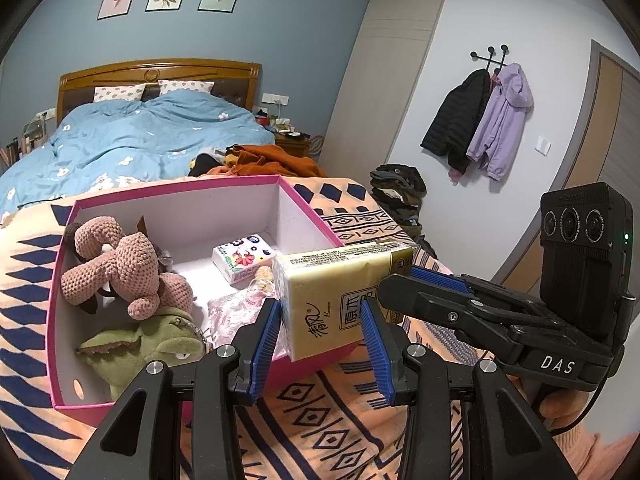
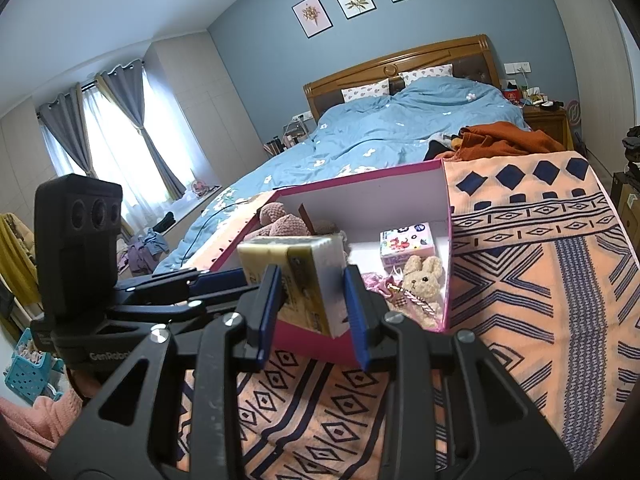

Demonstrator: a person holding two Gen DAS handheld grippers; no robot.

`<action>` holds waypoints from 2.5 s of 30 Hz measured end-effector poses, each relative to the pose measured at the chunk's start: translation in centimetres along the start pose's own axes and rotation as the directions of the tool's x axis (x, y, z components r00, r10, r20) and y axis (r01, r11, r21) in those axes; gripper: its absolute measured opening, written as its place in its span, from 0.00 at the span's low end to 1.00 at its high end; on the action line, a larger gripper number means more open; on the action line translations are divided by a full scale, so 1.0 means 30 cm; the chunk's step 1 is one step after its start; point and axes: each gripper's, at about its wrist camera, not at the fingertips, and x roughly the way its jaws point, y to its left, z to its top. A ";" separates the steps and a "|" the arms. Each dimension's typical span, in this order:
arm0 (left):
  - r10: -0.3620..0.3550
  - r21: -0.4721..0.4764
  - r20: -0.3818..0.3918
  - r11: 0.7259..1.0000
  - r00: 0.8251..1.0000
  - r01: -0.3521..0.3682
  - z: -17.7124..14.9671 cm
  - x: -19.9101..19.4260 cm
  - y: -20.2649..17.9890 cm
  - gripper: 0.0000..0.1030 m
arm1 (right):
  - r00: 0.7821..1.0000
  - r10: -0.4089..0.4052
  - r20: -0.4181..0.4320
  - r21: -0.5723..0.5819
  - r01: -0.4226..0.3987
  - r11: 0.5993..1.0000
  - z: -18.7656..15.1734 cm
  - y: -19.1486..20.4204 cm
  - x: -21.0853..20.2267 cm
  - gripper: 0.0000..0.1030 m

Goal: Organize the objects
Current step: 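Hold the gold snack box steady above the magenta box's rim with the right gripper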

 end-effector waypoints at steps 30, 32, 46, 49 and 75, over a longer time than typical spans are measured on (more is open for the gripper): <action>0.001 -0.011 0.000 1.000 1.000 -0.001 0.028 0.013 0.017 0.41 | 1.000 -0.009 0.002 -0.005 0.009 1.000 0.030 -0.019 0.025 0.34; 0.003 -0.010 -0.001 1.000 1.000 -0.003 0.026 0.014 0.019 0.41 | 1.000 -0.010 0.001 -0.006 0.010 1.000 0.031 -0.019 0.025 0.34; 0.001 -0.009 -0.005 1.000 1.000 -0.001 0.032 0.026 0.018 0.41 | 1.000 -0.018 -0.001 -0.008 0.018 1.000 0.047 -0.028 0.041 0.34; 0.001 -0.008 -0.004 1.000 1.000 -0.001 0.036 0.032 0.016 0.41 | 1.000 -0.020 -0.001 -0.008 0.020 1.000 0.049 -0.028 0.043 0.34; 0.010 -0.003 -0.016 1.000 1.000 -0.010 0.064 0.072 0.021 0.41 | 1.000 -0.029 0.000 -0.002 0.029 1.000 0.066 -0.051 0.063 0.35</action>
